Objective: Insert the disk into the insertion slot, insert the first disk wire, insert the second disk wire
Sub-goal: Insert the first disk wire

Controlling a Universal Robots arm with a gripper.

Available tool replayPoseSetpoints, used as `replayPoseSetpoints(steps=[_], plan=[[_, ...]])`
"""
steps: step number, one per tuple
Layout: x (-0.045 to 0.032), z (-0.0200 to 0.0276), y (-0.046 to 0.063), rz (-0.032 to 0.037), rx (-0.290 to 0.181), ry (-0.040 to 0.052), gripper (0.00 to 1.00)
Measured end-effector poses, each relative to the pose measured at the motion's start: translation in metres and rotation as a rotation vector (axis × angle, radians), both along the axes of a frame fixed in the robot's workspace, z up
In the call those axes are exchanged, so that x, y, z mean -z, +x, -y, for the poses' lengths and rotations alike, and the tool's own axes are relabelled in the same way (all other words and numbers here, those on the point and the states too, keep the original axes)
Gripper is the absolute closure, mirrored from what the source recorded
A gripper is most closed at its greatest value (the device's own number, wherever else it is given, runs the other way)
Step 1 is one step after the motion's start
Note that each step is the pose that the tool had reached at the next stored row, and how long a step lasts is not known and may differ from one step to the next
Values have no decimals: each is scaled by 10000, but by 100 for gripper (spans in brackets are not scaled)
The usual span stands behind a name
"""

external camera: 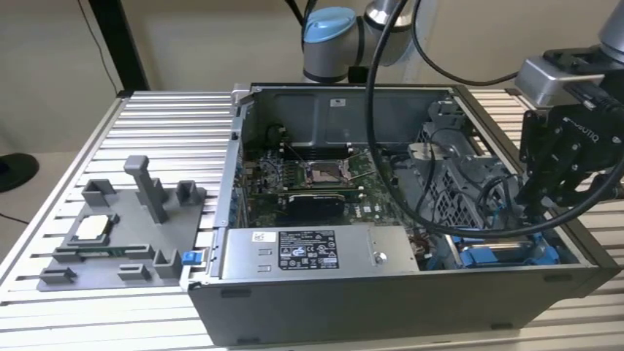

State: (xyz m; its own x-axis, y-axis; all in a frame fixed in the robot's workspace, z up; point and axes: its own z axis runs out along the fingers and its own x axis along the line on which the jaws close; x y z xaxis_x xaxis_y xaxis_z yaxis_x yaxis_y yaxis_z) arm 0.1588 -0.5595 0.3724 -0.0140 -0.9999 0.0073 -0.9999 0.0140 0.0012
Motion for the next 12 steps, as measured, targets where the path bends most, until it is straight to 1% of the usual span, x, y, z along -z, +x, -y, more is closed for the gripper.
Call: replayPoseSetpoints(steps=[7,9,12], plan=[[-8,0,-2,0,0,-3,100],[-21,0,-3,0,1,-4,100],[-62,0,-3,-1,1,-3,100]])
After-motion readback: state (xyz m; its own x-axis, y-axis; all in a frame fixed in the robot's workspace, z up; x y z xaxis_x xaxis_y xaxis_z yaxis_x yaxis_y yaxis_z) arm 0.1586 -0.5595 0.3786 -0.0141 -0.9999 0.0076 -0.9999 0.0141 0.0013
